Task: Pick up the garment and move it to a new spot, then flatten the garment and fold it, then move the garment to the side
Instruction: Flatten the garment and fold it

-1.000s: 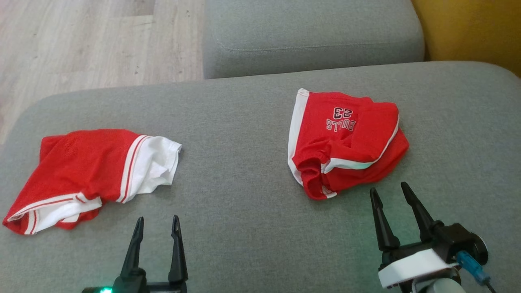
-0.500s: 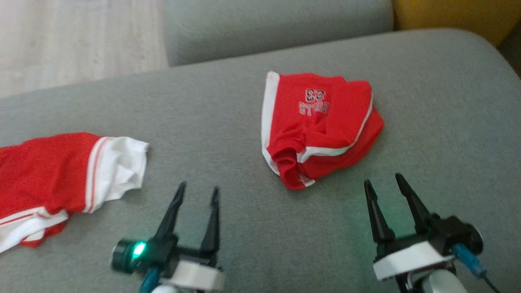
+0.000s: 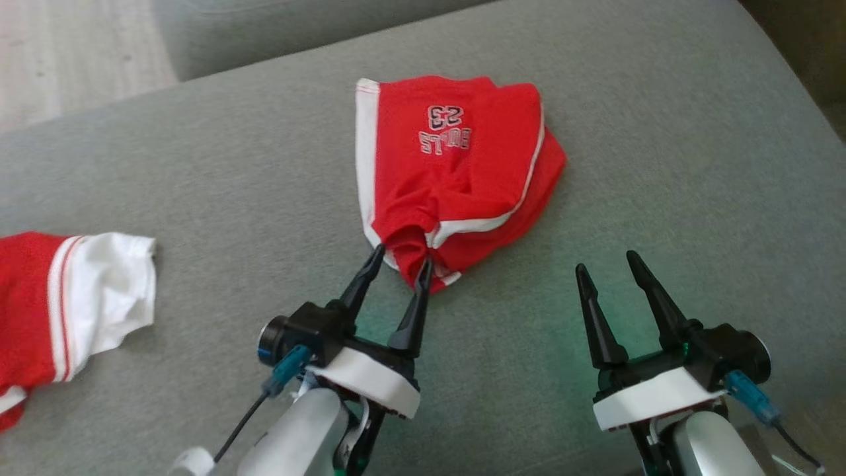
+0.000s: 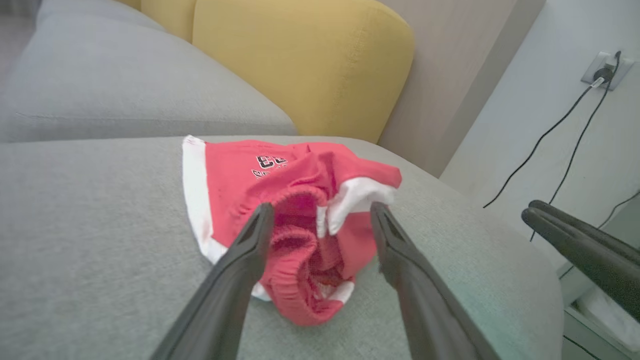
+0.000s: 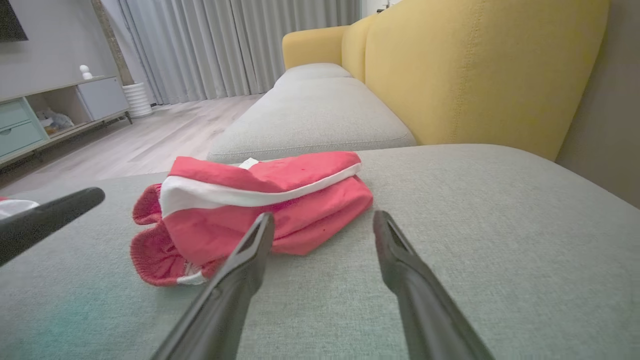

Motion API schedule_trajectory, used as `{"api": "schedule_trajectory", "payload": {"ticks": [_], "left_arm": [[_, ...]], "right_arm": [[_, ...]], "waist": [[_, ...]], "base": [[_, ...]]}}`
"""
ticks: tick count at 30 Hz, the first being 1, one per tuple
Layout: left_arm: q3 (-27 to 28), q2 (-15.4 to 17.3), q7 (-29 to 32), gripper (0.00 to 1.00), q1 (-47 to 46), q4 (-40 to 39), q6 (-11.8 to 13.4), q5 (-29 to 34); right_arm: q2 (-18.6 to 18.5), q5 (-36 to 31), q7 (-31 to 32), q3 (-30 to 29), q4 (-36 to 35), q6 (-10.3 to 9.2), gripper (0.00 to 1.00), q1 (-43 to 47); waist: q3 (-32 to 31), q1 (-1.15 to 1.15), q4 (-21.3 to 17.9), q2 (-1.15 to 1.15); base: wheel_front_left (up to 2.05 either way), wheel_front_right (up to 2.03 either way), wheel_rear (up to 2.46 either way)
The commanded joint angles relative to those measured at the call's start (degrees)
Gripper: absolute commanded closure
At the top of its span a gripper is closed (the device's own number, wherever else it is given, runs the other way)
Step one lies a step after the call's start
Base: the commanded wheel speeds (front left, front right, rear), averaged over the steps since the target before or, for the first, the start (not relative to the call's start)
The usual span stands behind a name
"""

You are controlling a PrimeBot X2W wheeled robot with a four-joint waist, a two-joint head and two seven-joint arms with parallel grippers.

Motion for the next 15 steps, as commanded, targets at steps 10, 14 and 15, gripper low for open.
{"api": "schedule_trajectory", "payload": {"ticks": [10,14,15], "left_arm": [[-2.81,-0.18,-0.55,0.0,-8.49,5.03,-1.52,-14.28],[-4.15,-0.18,0.05,0.0,-9.58,6.09,-3.03,-22.67],[-4.69,-0.18,0.3,0.0,-10.08,6.39,-3.35,-25.12]], "right_arm": [[-0.13,0.62,-0.22,1.92,-1.75,-0.04,0.0,-2.15],[-0.13,0.62,-0.22,2.14,-1.65,-0.04,0.0,-2.31],[-0.13,0.6,-0.22,2.16,-1.61,-0.04,0.0,-2.34]], "waist": [[2.25,-0.01,-2.46,0.0],[2.49,-0.01,-2.74,0.0],[2.57,-0.01,-2.8,0.0]], "base": [[0.0,0.0,0.0],[0.0,0.0,0.0],[0.0,0.0,0.0]]}}
